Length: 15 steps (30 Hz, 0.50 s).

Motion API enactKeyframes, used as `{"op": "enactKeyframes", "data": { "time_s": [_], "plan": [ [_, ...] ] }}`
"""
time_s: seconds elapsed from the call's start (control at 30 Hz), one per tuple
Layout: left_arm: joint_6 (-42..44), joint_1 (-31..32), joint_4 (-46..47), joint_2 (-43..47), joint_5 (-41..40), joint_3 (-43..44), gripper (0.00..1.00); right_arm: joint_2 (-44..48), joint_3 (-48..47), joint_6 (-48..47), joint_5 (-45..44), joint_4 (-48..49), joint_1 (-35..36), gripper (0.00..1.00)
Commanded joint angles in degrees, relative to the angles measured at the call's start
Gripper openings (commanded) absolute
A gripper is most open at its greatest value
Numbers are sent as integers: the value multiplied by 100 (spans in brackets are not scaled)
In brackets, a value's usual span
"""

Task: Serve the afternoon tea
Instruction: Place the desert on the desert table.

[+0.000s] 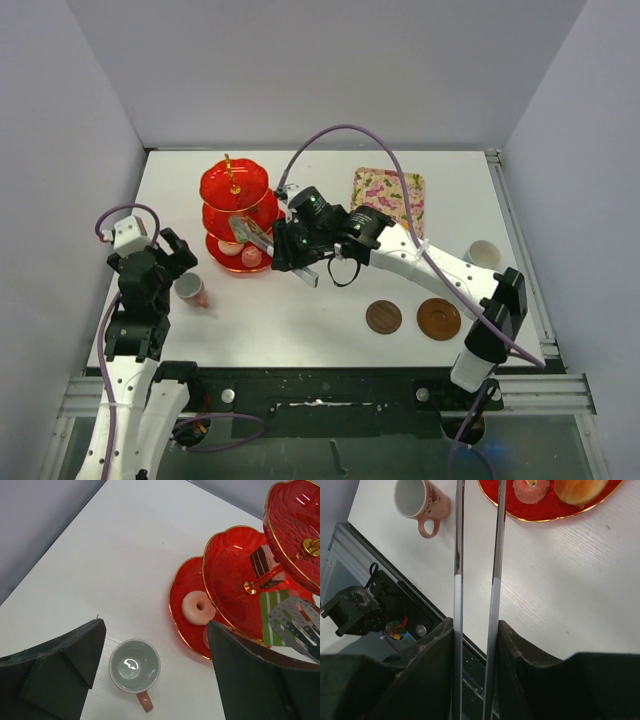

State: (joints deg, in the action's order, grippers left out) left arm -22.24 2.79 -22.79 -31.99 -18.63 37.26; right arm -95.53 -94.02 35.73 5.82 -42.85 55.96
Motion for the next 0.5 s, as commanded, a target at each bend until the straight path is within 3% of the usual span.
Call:
{"op": "enactKeyframes", "data": {
  "time_s": [0.0, 0.47],
  "plan": [
    [-17, -33, 238, 72, -115, 118, 82, -158, -550, 32, -114, 465, 18, 19],
    [-17, -24, 257, 98, -90, 107, 82, -1554, -2051, -97, -437, 123, -24, 20]
  ]
}}
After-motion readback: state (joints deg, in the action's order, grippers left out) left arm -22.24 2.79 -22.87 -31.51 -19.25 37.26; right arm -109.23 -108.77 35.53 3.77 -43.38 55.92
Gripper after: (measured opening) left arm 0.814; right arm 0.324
